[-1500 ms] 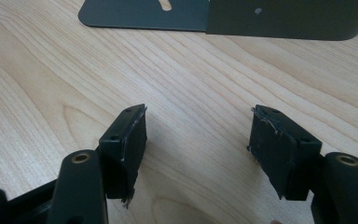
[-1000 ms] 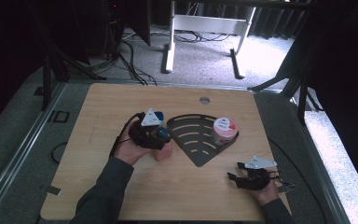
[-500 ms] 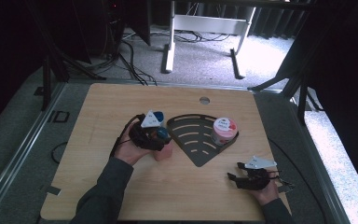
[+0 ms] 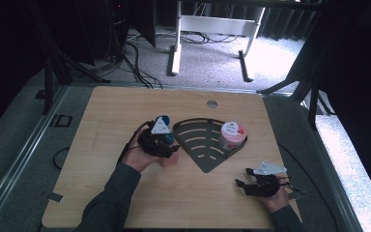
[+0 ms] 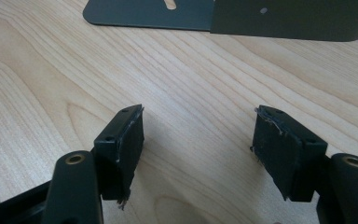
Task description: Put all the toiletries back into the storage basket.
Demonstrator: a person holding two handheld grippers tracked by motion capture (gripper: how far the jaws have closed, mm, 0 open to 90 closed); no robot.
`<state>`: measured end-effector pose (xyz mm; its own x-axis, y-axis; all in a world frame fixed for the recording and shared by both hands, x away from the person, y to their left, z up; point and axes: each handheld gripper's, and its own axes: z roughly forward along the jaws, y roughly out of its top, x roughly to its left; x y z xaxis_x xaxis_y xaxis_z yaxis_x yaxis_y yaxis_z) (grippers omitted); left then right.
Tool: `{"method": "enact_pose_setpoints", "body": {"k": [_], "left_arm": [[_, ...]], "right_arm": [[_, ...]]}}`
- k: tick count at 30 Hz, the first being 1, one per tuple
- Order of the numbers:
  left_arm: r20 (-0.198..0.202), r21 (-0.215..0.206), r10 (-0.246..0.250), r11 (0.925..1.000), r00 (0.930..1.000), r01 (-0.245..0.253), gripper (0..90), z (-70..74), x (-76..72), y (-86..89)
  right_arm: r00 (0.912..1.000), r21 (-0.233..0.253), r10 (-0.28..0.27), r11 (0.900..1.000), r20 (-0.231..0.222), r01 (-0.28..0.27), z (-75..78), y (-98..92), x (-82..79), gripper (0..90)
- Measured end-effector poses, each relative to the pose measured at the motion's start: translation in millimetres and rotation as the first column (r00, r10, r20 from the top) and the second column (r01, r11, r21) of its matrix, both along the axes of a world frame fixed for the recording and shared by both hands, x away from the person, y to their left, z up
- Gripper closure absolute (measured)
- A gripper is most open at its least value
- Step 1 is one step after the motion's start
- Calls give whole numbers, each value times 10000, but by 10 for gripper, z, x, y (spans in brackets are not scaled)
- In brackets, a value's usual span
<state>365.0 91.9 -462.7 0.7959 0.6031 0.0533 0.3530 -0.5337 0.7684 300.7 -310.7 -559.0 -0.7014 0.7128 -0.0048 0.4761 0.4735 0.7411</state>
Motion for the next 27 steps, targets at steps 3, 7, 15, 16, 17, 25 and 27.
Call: {"method": "enact_pose_setpoints", "body": {"k": [3,7,15,16,17,25,27], "left_arm": [[16,-6,33,10000,10000,-33,363,-9,12,-1],[4,-60,84,9999,10000,-84,408,-8,28,19],[-65,-160,118,9998,9999,-119,442,-21,50,29],[-71,-159,123,9998,9999,-124,448,-22,53,31],[-83,-167,130,9998,9999,-131,458,-23,56,33],[-197,-298,179,9994,9996,-185,498,-29,75,49],[-231,-358,196,9992,9995,-204,507,-29,80,57]], "right_arm": [[10000,-1,5,10000,0,-5,0,0,0,334],[10000,0,4,10000,-2,-4,0,0,0,334],[10000,1,5,10000,-1,-5,0,0,0,334],[10000,0,5,10000,-1,-5,0,0,0,334],[10000,-1,5,10000,-1,-5,0,0,0,334],[10000,0,4,10000,-3,-4,0,0,0,334],[10000,0,5,10000,-3,-5,0,0,0,334]]}}
